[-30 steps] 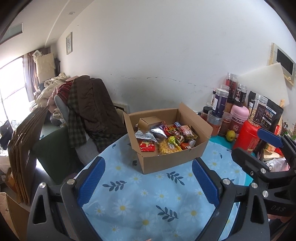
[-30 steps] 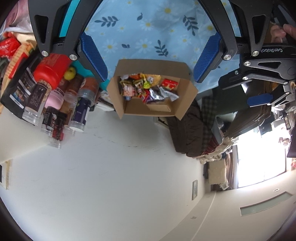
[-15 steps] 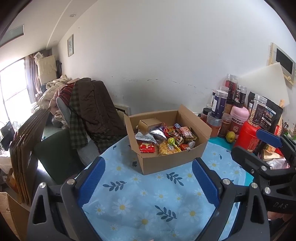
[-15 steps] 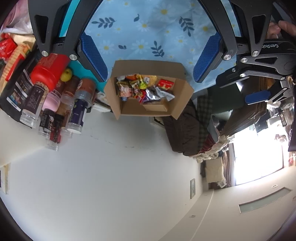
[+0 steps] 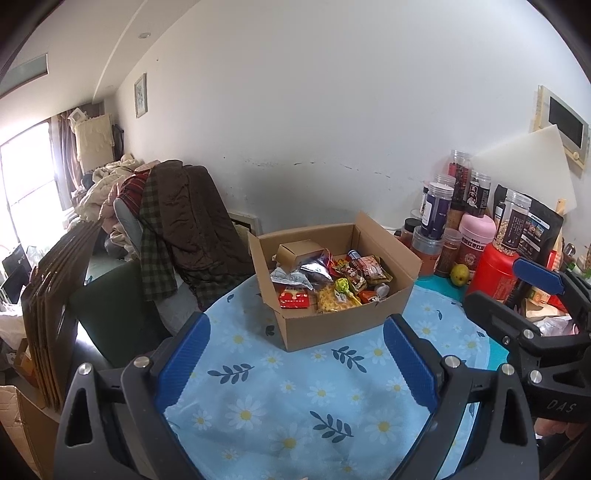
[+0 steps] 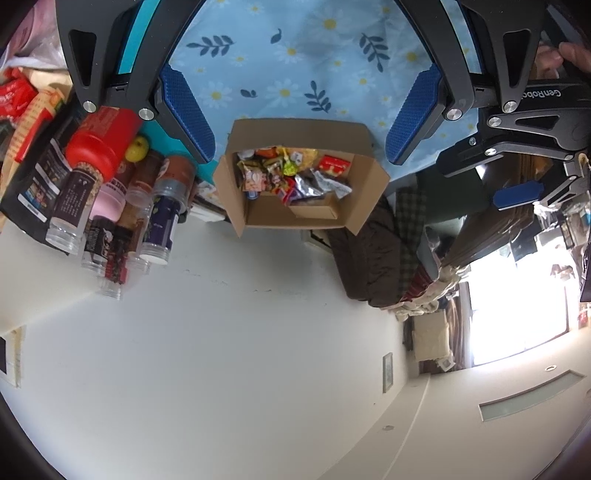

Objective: Organize snacks

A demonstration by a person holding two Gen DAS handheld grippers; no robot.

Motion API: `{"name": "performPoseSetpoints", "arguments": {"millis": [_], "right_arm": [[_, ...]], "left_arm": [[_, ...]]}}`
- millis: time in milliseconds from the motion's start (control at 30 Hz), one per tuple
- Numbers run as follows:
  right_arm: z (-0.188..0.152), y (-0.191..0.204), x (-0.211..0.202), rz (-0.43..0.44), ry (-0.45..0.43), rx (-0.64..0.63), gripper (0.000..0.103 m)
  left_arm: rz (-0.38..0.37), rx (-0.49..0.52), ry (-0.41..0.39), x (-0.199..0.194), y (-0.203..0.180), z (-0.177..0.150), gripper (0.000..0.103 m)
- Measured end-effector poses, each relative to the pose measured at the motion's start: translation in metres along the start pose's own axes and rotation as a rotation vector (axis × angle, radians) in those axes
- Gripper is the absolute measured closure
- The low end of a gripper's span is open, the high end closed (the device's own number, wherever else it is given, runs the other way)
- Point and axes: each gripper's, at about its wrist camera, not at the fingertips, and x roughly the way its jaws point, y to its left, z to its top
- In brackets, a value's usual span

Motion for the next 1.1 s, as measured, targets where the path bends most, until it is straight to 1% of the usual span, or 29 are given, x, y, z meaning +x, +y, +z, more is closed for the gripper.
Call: {"name": "performPoseSetpoints", "arguments": {"millis": [1100], "right_arm": [[-0.003,-0.007,0.01,-0.032,0.041,0.019,0.008]], "left_arm": [[0.003,0.021,0.037,0.017,0.004,-0.003,0.007]]}}
